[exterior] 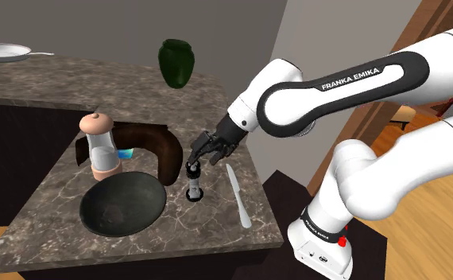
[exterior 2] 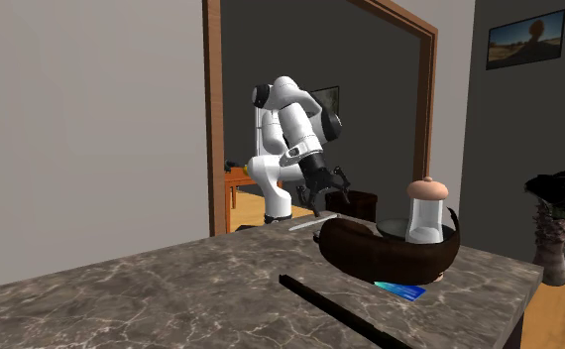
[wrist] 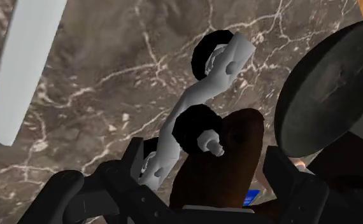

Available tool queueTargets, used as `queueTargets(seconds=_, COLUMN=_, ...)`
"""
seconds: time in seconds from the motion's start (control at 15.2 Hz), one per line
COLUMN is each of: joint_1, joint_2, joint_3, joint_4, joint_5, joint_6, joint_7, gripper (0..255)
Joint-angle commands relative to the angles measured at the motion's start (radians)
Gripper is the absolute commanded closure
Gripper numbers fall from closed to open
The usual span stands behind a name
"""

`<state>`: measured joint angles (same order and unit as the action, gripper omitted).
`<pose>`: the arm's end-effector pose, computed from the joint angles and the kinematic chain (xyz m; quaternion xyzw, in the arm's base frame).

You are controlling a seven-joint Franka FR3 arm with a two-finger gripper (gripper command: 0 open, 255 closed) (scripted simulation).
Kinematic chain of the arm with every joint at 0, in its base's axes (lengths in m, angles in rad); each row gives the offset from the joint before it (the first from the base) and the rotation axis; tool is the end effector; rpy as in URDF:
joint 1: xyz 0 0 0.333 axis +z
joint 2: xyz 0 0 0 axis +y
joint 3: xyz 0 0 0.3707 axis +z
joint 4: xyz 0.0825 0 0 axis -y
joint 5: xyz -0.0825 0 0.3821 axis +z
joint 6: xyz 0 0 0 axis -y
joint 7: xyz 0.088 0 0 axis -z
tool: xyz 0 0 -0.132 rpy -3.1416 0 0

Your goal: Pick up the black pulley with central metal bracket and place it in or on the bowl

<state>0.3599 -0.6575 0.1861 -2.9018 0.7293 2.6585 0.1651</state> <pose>0.2812 0.1541 0.4123 -0.9580 0.1030 -0.1348 0.2312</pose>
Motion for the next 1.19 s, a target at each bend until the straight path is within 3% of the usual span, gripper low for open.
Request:
queueTargets(seconds=0.0, joint_1=0.001, joint_2=0.013, joint_3=0.073, joint_4=-0.044, joint_5=0.064, joint_6=0.121, joint_7=0.121, gripper=0)
queueTargets(seconds=0.4, joint_1=0.094, joint_2=0.188, joint_3=0.031, joint_4=-0.006, joint_5=0.176, joint_6=0.271, joint_7=0.023, gripper=0)
queueTargets(seconds=0.92, joint_1=0.094, joint_2=0.187, joint_3=0.031, joint_4=-0.006, joint_5=0.175, joint_6=0.271, joint_7=0.023, gripper=0)
queueTargets(seconds=0.99, joint_1=0.094, joint_2=0.187, joint_3=0.031, joint_4=-0.006, joint_5=0.175, joint_6=0.271, joint_7=0.023, gripper=255)
queueTargets(seconds=1.12, joint_1=0.094, joint_2=0.187, joint_3=0.031, joint_4=-0.006, joint_5=0.175, joint_6=0.271, joint_7=0.023, gripper=255)
